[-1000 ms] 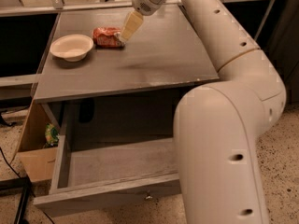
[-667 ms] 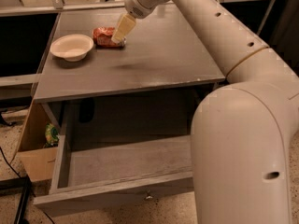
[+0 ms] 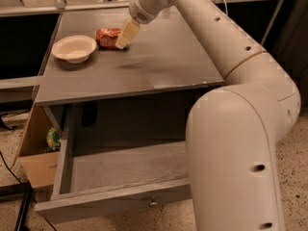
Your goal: Place coke can into top drawer
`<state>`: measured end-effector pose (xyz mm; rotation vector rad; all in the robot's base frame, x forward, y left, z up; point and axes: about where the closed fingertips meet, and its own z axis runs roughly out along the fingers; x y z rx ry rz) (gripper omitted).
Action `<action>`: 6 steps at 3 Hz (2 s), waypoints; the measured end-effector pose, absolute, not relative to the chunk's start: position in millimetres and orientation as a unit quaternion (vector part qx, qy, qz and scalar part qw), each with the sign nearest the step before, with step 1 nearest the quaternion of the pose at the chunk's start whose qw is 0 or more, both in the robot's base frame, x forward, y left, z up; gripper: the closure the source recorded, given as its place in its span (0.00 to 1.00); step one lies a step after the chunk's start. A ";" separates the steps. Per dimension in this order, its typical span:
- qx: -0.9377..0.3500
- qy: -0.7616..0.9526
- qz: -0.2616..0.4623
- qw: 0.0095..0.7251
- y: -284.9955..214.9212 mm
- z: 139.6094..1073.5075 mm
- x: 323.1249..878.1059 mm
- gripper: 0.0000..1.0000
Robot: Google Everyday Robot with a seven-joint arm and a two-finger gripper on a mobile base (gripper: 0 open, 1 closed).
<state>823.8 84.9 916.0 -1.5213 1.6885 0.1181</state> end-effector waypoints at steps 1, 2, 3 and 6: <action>-0.599 0.685 0.060 0.411 83.8 900.6 833.4 0.00; -0.590 0.693 0.080 0.406 86.5 885.4 842.3 0.00; -0.585 0.698 0.095 0.402 90.4 874.8 847.2 0.00; -0.580 0.704 0.149 0.382 111.2 848.5 846.9 0.07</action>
Offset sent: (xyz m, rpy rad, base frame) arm 0.0318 -0.0045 -0.0298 0.0611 0.0933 -0.0310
